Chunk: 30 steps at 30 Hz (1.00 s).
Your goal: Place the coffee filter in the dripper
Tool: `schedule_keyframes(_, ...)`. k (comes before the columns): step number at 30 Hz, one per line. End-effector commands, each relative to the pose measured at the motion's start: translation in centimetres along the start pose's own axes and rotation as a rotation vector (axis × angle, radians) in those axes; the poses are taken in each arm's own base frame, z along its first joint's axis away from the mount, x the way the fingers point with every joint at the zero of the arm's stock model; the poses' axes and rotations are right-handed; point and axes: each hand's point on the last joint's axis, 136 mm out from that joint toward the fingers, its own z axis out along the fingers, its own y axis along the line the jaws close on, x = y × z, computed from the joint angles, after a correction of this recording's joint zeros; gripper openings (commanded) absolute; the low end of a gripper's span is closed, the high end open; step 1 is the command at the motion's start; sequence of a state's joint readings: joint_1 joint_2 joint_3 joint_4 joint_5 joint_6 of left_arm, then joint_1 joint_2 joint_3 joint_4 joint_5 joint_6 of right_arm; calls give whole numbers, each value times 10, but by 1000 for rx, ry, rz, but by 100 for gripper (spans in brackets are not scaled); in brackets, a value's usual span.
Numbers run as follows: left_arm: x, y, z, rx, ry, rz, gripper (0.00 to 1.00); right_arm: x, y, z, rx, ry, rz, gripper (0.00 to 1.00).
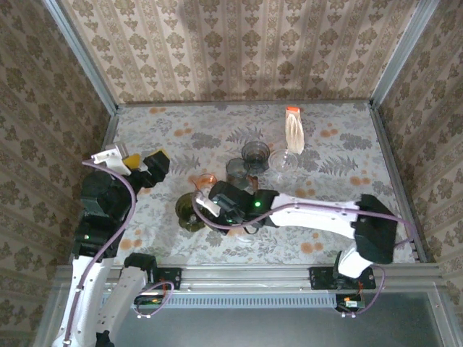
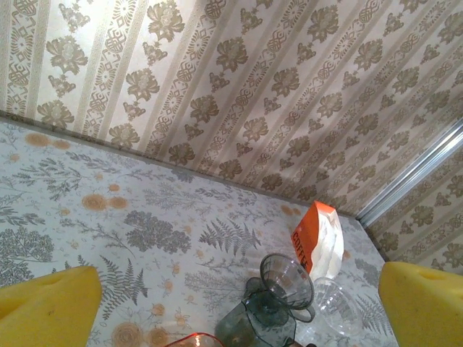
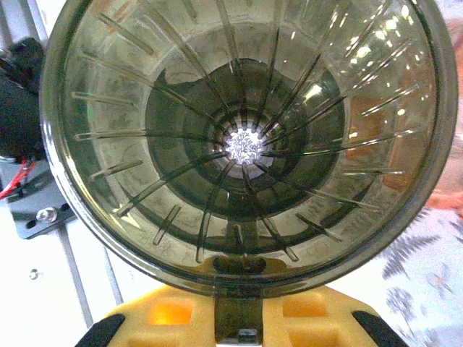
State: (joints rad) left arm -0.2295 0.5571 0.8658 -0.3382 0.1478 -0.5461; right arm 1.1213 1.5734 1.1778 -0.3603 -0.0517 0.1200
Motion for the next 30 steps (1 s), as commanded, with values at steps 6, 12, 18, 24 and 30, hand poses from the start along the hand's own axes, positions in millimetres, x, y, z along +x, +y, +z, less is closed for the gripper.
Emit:
schedule_keyframes(6, 2, -2, 26, 54, -15, -69, 100, 28, -27, -86, 155, -9, 89, 18)
schedule_keyframes(12, 63, 5, 68, 62, 165, -142, 100, 64, -45, -120, 242, 64, 160, 18)
schedule_keyframes(18, 116, -2, 91, 67, 306, -145, 100, 81, -50, -122, 263, 143, 188, 17)
schedule_keyframes(24, 124, 1, 88, 70, 324, -141, 100, 86, -51, -121, 257, 183, 194, 17)
schedule_keyframes(30, 128, 5, 85, 61, 326, -137, 100, 88, -50, -119, 248, 205, 203, 17)
